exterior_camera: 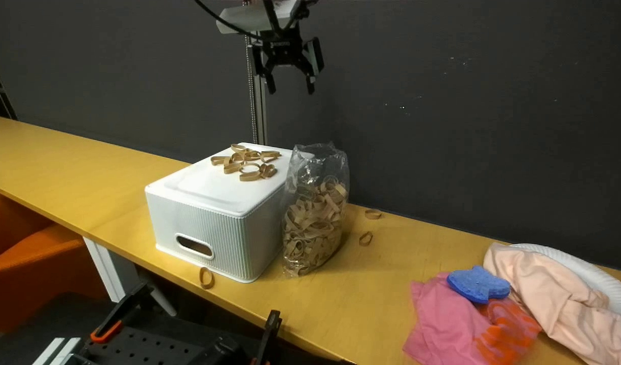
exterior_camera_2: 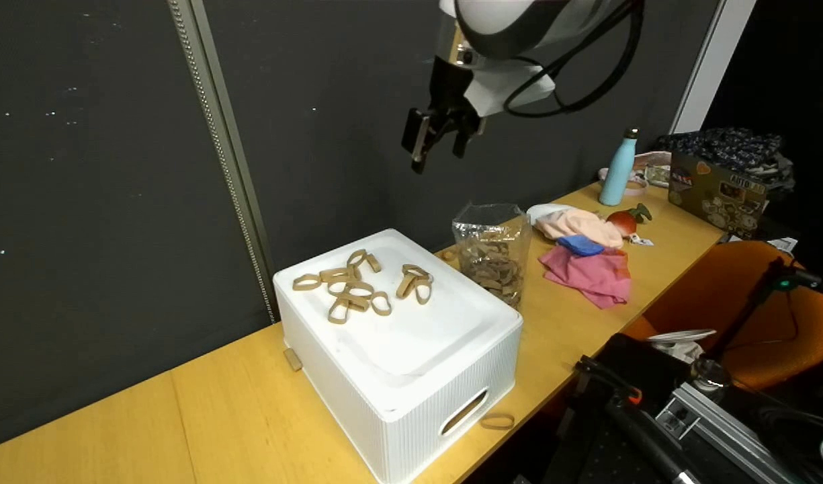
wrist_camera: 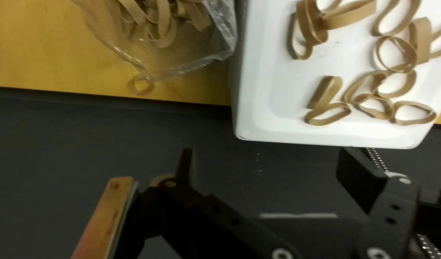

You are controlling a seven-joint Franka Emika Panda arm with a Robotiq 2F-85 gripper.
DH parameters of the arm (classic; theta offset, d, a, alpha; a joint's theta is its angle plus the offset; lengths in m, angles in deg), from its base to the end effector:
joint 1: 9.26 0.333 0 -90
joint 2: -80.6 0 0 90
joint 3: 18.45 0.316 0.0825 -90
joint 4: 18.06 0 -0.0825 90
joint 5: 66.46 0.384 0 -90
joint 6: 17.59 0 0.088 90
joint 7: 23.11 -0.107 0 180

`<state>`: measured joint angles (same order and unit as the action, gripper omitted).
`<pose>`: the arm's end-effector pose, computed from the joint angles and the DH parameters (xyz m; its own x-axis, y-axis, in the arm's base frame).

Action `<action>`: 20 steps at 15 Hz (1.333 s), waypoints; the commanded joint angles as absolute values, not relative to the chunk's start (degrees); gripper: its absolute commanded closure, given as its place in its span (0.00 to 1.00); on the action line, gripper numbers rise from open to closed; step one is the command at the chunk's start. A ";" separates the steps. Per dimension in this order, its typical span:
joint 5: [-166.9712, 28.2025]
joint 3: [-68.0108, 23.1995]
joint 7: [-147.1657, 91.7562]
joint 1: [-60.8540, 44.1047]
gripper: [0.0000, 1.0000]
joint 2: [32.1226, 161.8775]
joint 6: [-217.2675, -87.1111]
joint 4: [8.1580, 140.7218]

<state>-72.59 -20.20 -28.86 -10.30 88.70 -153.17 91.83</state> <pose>0.6195 -0.0308 0.4516 0.9493 -0.0684 0.3067 -0.0936 -0.9933 0.0682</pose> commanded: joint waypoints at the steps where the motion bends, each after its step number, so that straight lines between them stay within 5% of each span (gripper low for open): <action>1: -70.28 -17.58 -26.55 -8.07 0.00 97.21 -150.40 81.52; 20: -68.74 -15.39 -23.07 -4.51 0.00 120.12 -139.39 62.32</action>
<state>-68.46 -15.12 -24.02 -5.17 116.98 -142.31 67.51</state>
